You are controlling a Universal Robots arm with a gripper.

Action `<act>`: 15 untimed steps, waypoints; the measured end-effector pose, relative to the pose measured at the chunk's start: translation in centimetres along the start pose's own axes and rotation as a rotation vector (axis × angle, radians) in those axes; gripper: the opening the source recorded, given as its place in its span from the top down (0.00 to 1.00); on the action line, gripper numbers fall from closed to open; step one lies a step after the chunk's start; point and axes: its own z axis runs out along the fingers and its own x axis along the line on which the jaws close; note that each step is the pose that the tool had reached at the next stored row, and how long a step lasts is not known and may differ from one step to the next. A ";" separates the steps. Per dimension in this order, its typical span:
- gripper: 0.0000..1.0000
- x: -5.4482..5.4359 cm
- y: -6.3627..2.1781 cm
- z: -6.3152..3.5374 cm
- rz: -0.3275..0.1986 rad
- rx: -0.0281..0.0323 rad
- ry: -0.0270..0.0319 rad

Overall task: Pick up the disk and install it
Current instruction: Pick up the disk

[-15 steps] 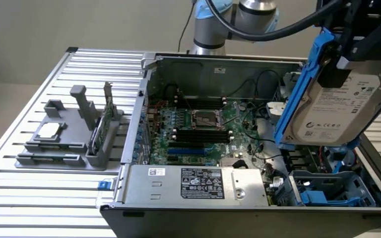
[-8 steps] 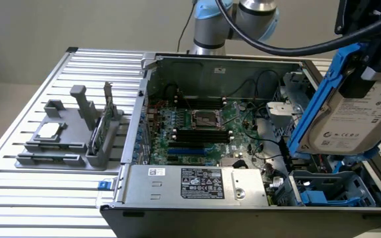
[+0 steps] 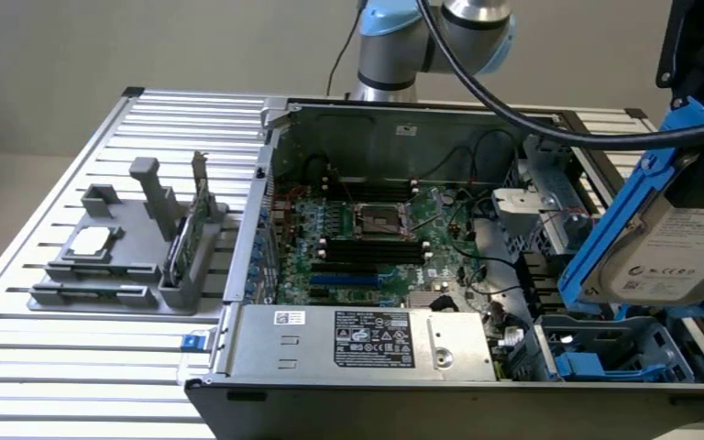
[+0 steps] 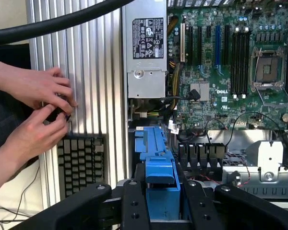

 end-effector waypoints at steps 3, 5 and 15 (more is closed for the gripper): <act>0.67 0.2 -0.63 0.49 0.000 0.0000 -0.0010; 0.67 0.2 -1.01 0.84 -0.001 0.0000 -0.0013; 0.67 0.1 -1.34 2.68 -0.007 0.0005 -0.0015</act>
